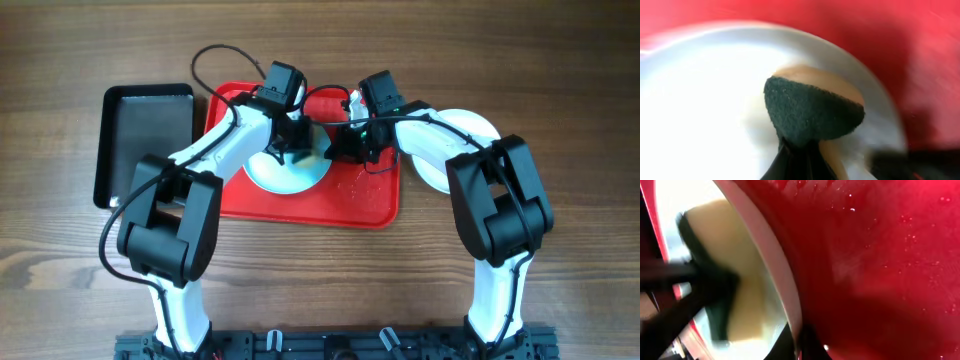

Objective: Clean dirty plates on tray and stack at the side

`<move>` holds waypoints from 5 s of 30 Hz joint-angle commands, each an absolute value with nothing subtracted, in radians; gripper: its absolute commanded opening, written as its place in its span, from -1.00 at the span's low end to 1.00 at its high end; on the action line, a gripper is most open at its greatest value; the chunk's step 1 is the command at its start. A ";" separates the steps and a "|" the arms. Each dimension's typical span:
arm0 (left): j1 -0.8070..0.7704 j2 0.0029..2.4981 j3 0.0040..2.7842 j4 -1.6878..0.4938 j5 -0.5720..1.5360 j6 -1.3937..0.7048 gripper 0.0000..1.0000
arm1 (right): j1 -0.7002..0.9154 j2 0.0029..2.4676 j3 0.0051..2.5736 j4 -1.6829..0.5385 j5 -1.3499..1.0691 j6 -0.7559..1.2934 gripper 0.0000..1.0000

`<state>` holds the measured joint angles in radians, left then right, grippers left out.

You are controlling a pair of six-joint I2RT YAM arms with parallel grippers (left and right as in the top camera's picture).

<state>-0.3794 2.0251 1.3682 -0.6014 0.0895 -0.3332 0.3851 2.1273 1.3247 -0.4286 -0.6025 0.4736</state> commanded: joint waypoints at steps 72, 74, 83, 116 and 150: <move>-0.113 1.812 1.528 -0.897 -0.169 -0.323 -0.92 | 0.393 2.195 1.301 -0.453 -0.548 0.471 -0.91; -0.113 1.815 1.525 -0.899 -0.144 -0.323 -0.92 | 0.393 2.188 1.303 -0.455 -0.554 0.470 -0.91; -0.113 1.820 1.520 -0.910 -0.009 -0.323 -0.92 | 0.416 1.950 1.303 -0.536 -0.330 0.417 -0.92; -0.114 1.824 1.411 -0.902 0.011 -0.353 -0.92 | 1.008 1.642 1.303 -0.702 1.520 0.350 -0.91; -0.114 1.824 1.411 -0.899 0.011 -0.353 -0.92 | 0.733 1.636 1.303 -0.768 0.260 0.476 -0.92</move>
<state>-0.1093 1.8217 1.4162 -0.9012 -0.0010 -0.3367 0.8246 1.6497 1.2964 -0.7593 0.5526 0.4603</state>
